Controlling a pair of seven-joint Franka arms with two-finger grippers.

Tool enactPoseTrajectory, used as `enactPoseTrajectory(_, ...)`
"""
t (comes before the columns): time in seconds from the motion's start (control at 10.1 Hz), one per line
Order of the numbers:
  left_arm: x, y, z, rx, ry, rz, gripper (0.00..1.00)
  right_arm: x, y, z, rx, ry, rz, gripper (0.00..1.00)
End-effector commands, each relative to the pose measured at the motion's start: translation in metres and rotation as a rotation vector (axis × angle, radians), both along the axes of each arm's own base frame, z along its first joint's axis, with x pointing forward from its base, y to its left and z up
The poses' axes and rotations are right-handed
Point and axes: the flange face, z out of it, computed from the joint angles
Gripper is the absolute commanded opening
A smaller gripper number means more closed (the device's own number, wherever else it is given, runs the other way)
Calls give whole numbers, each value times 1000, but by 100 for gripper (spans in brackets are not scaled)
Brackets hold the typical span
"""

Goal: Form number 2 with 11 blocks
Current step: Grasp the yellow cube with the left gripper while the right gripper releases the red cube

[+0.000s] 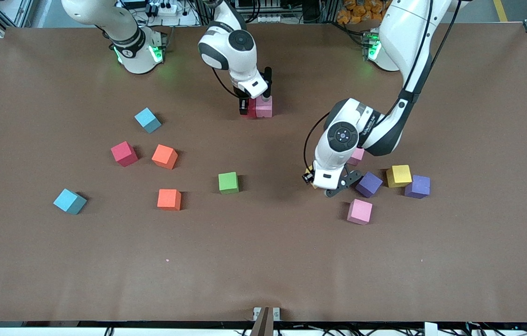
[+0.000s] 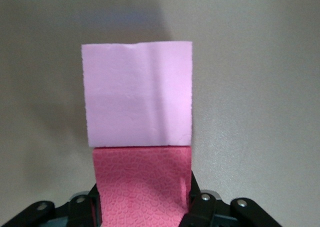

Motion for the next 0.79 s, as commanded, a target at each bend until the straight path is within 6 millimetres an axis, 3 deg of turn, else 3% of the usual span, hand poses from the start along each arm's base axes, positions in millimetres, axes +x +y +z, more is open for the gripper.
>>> enactPoseTrajectory(0.0, -13, -12, 6, -15, 20, 130, 0, -5, 2, 0, 8, 4, -19, 100)
enactPoseTrajectory(0.3, -20, -23, 14, -20, 28, 288, 0, -6, 2, 11, 13, 2, -24, 100)
enactPoseTrajectory(0.69, -41, -48, 20, -7, 53, 574, 0, -7, 1, 47, 2, 6, -27, 100)
